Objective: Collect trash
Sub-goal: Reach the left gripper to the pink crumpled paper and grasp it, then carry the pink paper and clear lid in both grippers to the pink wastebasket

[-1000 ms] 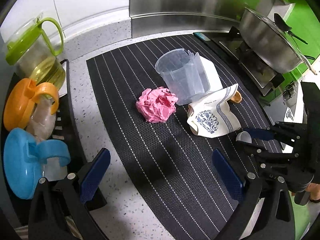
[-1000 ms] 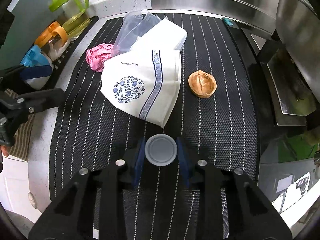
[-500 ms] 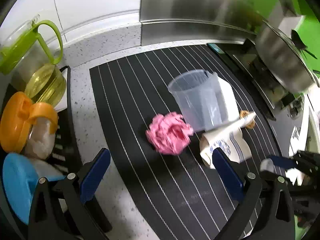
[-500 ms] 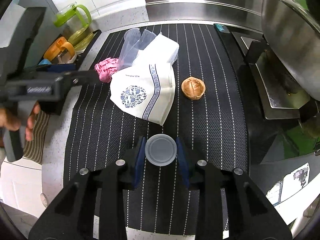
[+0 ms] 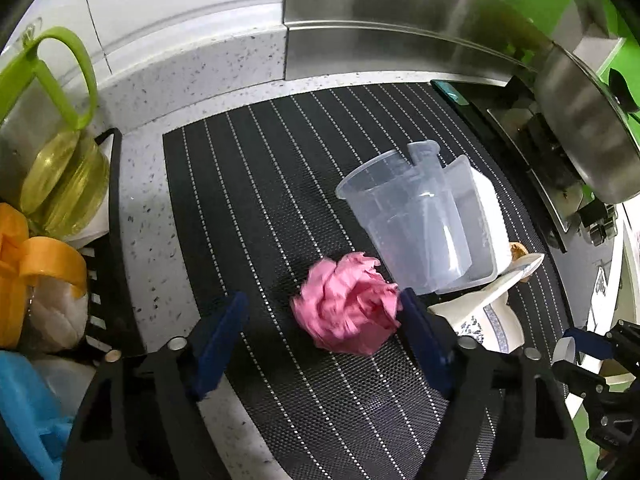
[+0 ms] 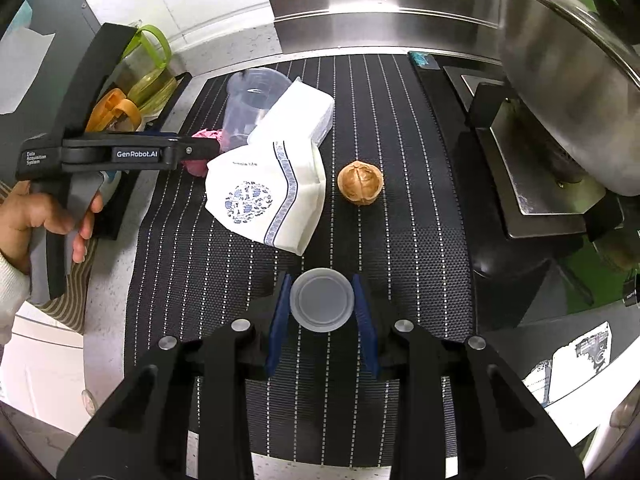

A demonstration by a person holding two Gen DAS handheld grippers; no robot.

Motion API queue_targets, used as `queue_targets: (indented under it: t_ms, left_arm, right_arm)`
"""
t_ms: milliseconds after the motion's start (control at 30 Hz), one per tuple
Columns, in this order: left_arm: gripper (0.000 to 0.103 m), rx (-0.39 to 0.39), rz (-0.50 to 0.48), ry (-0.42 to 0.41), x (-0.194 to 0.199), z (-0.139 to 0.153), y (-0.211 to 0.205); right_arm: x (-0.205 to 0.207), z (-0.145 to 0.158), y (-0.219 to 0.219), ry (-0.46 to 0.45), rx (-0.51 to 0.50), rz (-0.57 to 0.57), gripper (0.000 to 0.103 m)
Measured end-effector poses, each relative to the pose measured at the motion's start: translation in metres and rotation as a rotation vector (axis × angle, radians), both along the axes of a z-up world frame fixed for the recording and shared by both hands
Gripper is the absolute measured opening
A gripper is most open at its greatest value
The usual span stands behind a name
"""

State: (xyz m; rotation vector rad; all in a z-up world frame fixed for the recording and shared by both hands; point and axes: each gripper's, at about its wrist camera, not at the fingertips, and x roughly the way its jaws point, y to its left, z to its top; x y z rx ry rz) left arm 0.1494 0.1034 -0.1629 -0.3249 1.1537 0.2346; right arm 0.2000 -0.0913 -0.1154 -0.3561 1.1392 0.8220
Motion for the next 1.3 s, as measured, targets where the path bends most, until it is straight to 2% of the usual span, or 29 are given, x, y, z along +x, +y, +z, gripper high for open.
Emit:
queue_targets:
  t_ms: [33,100,200,467,667,800,933,1100,1300]
  left_arm:
    - [0.07,-0.003,-0.009,0.007,0.001,-0.002,-0.001]
    - [0.055,-0.007,-0.023,0.021,0.002,-0.007,-0.002]
    - [0.04,-0.003,-0.022,0.016,0.002,-0.008,-0.003]
    - [0.037,0.006,-0.036,-0.034,-0.018,0.018,-0.009]
    - [0.036,0.022,-0.105,-0.088,-0.051,0.06,-0.03]
    - [0.036,0.05,-0.216,-0.119,-0.075,0.092,-0.054]
    - [0.036,0.07,-0.343,-0.147,-0.09,0.111,-0.078]
    - [0.036,0.062,-0.533,-0.176,-0.112,0.124,-0.12]
    - [0.037,0.017,-0.744,-0.208,-0.137,0.129,-0.197]
  right_arm:
    - [0.0,-0.001,0.0,0.002,0.0,-0.001,0.032]
    - [-0.001,-0.001,0.001,0.004,0.0,0.0,0.032]
    - [-0.002,0.001,0.003,0.0,0.004,0.001,0.032]
    - [-0.005,0.015,0.001,-0.021,0.02,-0.006,0.032]
    - [-0.019,0.047,-0.008,-0.059,0.053,-0.047,0.032]
    - [-0.04,0.077,-0.022,-0.105,0.078,-0.107,0.032]
    - [-0.075,0.1,-0.049,-0.155,0.094,-0.218,0.032]
    - [-0.123,0.112,-0.092,-0.187,0.095,-0.379,0.032]
    - [-0.18,0.115,-0.163,-0.21,0.063,-0.57,0.032]
